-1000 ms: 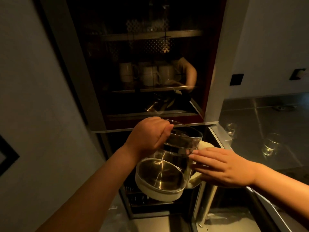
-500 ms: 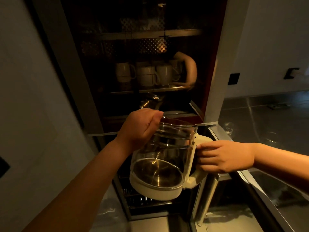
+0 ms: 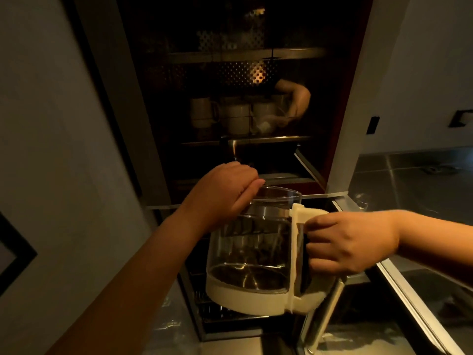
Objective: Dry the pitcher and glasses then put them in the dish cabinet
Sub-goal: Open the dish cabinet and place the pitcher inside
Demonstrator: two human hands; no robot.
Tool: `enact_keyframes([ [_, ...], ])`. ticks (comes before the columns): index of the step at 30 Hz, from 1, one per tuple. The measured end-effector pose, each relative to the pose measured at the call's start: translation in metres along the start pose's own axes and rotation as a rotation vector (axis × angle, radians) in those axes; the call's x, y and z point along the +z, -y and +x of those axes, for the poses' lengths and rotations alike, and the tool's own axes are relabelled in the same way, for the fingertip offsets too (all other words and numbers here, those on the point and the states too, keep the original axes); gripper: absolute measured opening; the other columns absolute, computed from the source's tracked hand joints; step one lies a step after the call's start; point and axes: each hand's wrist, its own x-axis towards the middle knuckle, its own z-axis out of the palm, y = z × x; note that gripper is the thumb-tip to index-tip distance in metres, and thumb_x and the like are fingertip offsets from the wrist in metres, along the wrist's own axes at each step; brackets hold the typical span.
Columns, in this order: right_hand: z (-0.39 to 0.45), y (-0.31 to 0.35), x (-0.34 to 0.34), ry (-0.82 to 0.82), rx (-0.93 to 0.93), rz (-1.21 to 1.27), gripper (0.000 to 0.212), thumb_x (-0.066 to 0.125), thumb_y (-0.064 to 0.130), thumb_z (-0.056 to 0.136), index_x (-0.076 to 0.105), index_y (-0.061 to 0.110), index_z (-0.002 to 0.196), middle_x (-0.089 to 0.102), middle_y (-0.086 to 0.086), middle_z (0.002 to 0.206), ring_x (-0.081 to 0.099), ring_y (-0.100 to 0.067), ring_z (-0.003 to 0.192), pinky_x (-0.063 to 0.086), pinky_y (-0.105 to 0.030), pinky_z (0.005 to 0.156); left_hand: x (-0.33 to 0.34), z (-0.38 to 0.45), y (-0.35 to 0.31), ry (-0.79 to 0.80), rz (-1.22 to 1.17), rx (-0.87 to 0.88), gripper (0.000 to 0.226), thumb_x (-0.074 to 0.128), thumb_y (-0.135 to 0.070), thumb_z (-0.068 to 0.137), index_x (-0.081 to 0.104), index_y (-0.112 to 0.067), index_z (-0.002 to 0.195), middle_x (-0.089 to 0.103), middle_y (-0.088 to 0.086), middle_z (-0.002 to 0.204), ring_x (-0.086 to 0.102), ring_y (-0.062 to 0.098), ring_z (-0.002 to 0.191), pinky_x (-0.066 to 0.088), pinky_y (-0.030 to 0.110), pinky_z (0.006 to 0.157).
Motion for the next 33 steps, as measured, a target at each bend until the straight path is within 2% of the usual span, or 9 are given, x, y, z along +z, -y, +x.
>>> enact_keyframes([
  [5,0.01,-0.004,-0.006,-0.042,0.046,0.07,0.012,0.044,0.024,0.095,0.053,0.017,0.1,0.066,0.001,0.084,0.063,-0.018,0.08,0.048,-0.031,0.082,0.018,-0.023,-0.005,0.17,-0.117,-0.23,0.036,0.041,-0.04,0.096,0.055,-0.019,0.122,0.053,-0.005,0.112,0.045,0.006,0.106,0.034,0.018,0.087],
  [7,0.017,-0.001,-0.005,-0.048,0.093,0.112,0.012,0.048,0.025,0.093,0.05,0.016,0.099,0.065,0.0,0.084,0.062,-0.018,0.078,0.05,-0.031,0.08,0.023,-0.033,-0.015,0.211,-0.167,-0.291,0.045,0.044,-0.036,0.098,0.04,-0.022,0.141,0.042,-0.004,0.14,0.033,0.005,0.128,0.029,0.021,0.1],
  [9,0.022,0.0,-0.003,-0.038,0.139,0.129,0.016,0.052,0.027,0.089,0.049,0.015,0.099,0.065,0.0,0.086,0.062,-0.017,0.079,0.049,-0.03,0.082,0.024,-0.044,-0.029,0.239,-0.226,-0.325,0.049,0.038,-0.041,0.099,0.03,-0.027,0.146,0.03,-0.01,0.15,0.02,-0.003,0.133,0.025,0.023,0.108],
  [13,0.028,-0.003,-0.001,-0.004,0.238,0.209,0.022,0.059,0.03,0.085,0.053,0.015,0.1,0.065,0.0,0.087,0.062,-0.017,0.079,0.051,-0.033,0.08,0.025,-0.065,-0.058,0.281,-0.249,-0.291,0.083,0.008,-0.075,0.084,0.031,-0.024,0.146,0.032,-0.008,0.15,0.019,-0.003,0.135,0.019,0.028,0.114],
  [15,0.03,-0.006,-0.001,0.017,0.287,0.229,0.024,0.055,0.031,0.086,0.05,0.014,0.102,0.065,-0.002,0.088,0.063,-0.018,0.08,0.053,-0.035,0.076,0.027,-0.074,-0.068,0.264,-0.185,-0.249,0.094,0.013,-0.083,0.078,0.036,-0.019,0.142,0.038,-0.003,0.149,0.023,0.006,0.139,0.019,0.031,0.114],
  [17,0.032,-0.008,0.0,0.039,0.342,0.246,0.025,0.046,0.033,0.087,0.049,0.014,0.103,0.066,-0.002,0.086,0.064,-0.018,0.077,0.053,-0.035,0.072,0.031,-0.081,-0.078,0.244,-0.109,-0.23,0.089,0.031,-0.083,0.076,0.039,-0.017,0.135,0.046,0.0,0.142,0.035,0.013,0.135,0.025,0.037,0.111],
  [22,0.037,-0.009,0.005,0.034,0.481,0.29,0.035,0.044,0.038,0.082,0.063,0.013,0.095,0.068,-0.002,0.083,0.066,-0.017,0.073,0.056,-0.033,0.069,0.04,-0.086,-0.076,0.139,0.005,-0.237,0.056,0.064,-0.046,0.069,0.047,-0.019,0.115,0.063,-0.001,0.118,0.06,0.017,0.113,0.038,0.032,0.099],
  [30,0.044,-0.008,0.013,-0.164,0.746,0.335,0.037,0.062,0.035,0.07,0.046,0.017,0.098,0.063,-0.002,0.076,0.06,-0.015,0.058,0.049,-0.025,0.044,0.026,-0.07,-0.048,0.108,-0.091,-0.264,0.043,0.063,-0.015,0.079,0.058,-0.009,0.121,0.065,0.006,0.114,0.061,0.022,0.108,0.043,0.028,0.09],
  [33,0.045,-0.005,0.018,-0.194,0.788,0.322,0.043,0.064,0.03,0.072,0.045,0.014,0.107,0.063,-0.004,0.084,0.059,-0.014,0.064,0.048,-0.023,0.046,0.017,-0.057,-0.04,0.189,-0.08,-0.277,0.046,0.062,-0.01,0.087,0.05,-0.013,0.131,0.057,0.002,0.125,0.052,0.016,0.115,0.032,0.018,0.09],
])
